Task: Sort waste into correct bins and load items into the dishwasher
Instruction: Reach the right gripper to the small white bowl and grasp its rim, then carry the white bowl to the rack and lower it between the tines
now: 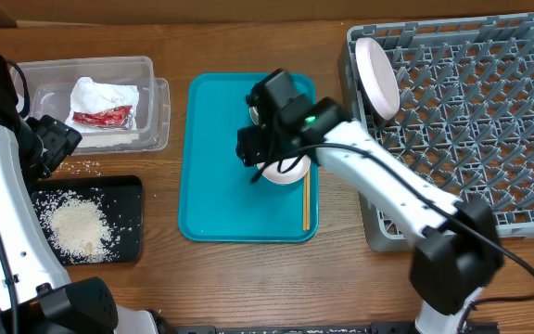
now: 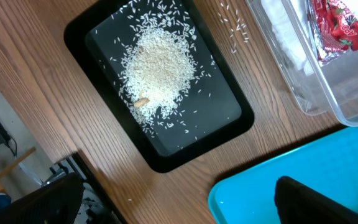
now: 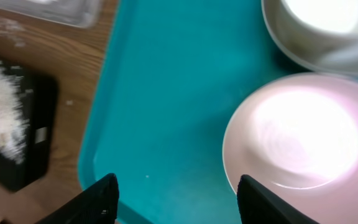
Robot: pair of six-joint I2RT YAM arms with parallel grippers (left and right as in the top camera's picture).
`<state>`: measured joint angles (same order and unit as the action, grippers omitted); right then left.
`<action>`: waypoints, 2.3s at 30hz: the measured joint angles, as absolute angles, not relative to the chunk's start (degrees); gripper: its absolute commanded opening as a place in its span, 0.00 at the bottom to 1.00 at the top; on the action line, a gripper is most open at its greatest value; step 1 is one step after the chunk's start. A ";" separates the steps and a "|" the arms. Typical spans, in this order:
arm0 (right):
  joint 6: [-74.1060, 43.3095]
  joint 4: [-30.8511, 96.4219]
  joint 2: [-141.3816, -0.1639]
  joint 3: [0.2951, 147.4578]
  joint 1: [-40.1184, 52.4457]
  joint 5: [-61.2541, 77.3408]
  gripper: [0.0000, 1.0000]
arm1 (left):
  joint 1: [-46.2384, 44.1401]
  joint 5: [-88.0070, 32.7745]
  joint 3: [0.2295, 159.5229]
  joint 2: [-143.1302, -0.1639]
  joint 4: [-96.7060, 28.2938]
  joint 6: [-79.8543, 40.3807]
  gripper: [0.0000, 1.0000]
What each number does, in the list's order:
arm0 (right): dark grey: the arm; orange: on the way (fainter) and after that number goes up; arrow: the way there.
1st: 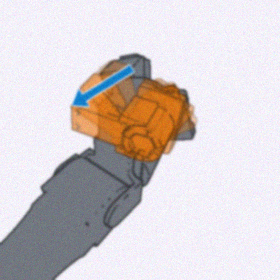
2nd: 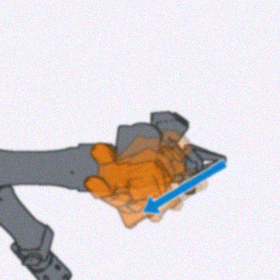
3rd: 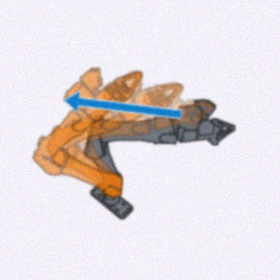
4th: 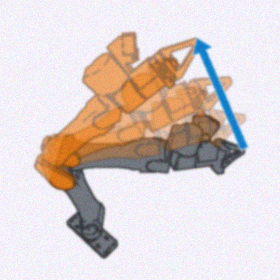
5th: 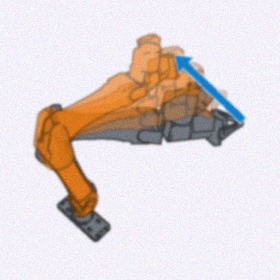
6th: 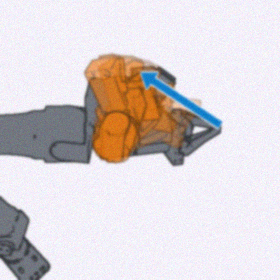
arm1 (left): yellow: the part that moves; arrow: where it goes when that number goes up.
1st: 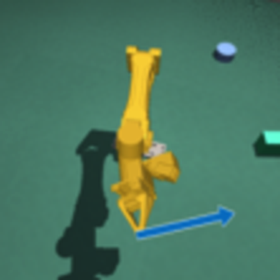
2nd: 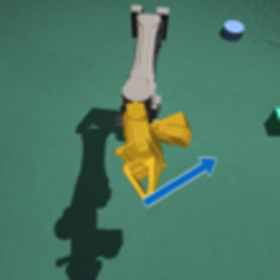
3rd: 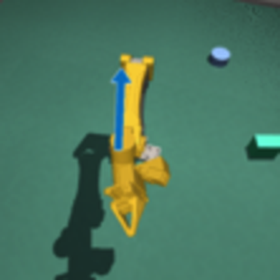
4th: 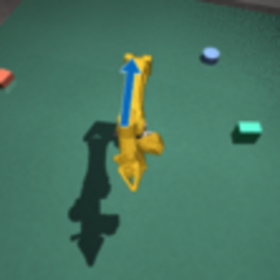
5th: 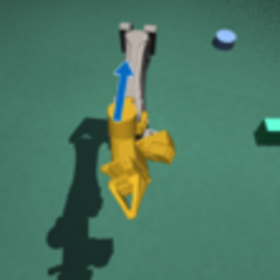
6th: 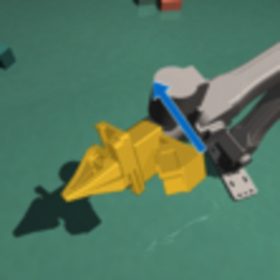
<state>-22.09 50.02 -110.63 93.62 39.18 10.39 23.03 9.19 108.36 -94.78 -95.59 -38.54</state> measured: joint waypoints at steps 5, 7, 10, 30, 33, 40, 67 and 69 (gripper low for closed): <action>-26.46 50.33 -114.96 93.62 42.06 3.33 0.63 | 23.03 9.17 108.36 -94.78 -95.59 -38.54 1.00; -27.33 50.06 -116.22 93.62 42.46 1.83 0.62 | 23.03 9.17 108.36 -94.78 -95.59 -38.54 1.00; -28.01 49.28 -117.82 93.62 42.39 0.32 0.57 | 23.03 9.17 108.36 -94.78 -95.59 -38.54 1.00; -28.91 51.40 -121.40 93.62 42.37 -0.58 0.04 | 23.03 9.17 108.36 -94.78 -95.61 -38.54 1.00; -28.71 53.71 -121.23 94.56 42.35 -0.45 0.04 | 23.03 9.17 108.36 -94.78 -95.59 -38.54 1.00; -28.73 60.07 -117.78 98.39 41.17 -0.19 0.04 | 23.03 9.17 108.36 -94.78 -95.59 -38.54 1.00; -7.05 76.99 -94.24 99.59 -16.60 36.38 0.04 | 23.03 9.17 108.36 -94.78 -95.59 -38.54 1.00; -3.42 75.99 -94.24 96.09 -19.97 43.70 0.04 | 23.03 9.17 108.36 -94.78 -95.59 -38.54 1.00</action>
